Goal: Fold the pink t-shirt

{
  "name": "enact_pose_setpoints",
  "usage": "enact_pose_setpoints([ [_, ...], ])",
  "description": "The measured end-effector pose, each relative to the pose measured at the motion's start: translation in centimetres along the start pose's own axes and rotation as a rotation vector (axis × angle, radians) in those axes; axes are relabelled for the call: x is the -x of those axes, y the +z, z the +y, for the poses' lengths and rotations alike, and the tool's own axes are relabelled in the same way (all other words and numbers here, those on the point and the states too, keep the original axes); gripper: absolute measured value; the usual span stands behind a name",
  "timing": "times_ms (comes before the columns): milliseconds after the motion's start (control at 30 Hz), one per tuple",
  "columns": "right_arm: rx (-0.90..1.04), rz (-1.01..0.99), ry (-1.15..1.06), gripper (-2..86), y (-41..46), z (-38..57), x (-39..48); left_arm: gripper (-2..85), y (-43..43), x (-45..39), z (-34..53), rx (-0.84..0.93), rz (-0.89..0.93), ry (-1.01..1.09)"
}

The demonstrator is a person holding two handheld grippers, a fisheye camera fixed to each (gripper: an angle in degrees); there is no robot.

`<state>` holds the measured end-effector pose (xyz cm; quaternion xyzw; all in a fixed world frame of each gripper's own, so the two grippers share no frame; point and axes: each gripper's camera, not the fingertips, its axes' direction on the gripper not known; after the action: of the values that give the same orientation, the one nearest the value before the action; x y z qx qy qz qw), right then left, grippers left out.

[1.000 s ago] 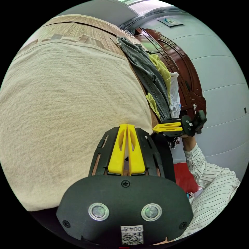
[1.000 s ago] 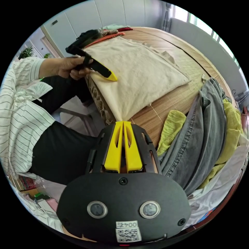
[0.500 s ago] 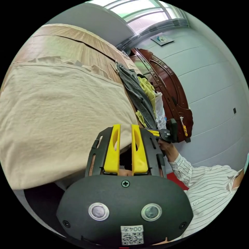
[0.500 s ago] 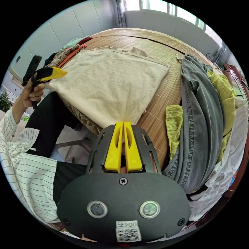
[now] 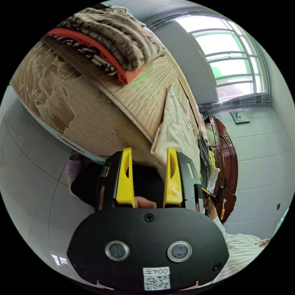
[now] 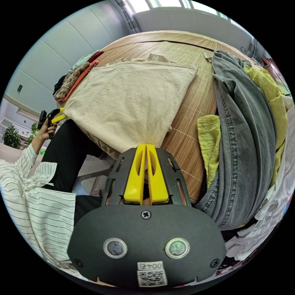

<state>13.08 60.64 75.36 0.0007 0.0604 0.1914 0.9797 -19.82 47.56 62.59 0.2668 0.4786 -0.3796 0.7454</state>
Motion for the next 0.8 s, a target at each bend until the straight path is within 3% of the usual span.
enact_pose_setpoints([
  [100,-0.002,0.005,0.0,-0.8,0.1,0.2,-0.4,10.4,-0.2,-0.3,0.5,0.014,-0.045,0.013],
  [233,-0.003,-0.021,0.011,-0.4,0.1,0.5,-1.5,5.4,-1.0,-1.3,1.4,0.003,0.023,0.066],
  [367,-0.027,-0.061,0.069,2.0,-0.8,1.3,-3.1,5.7,-2.3,-4.1,2.9,-0.028,-0.027,0.136],
  [567,-0.172,-0.238,0.391,8.1,-2.1,5.7,-8.2,8.0,-3.0,-15.2,8.5,-0.096,-0.045,0.486],
  [800,-0.184,-0.42,0.598,8.6,-1.0,9.1,-11.7,10.5,11.1,-33.2,18.3,0.136,-0.03,0.993],
])
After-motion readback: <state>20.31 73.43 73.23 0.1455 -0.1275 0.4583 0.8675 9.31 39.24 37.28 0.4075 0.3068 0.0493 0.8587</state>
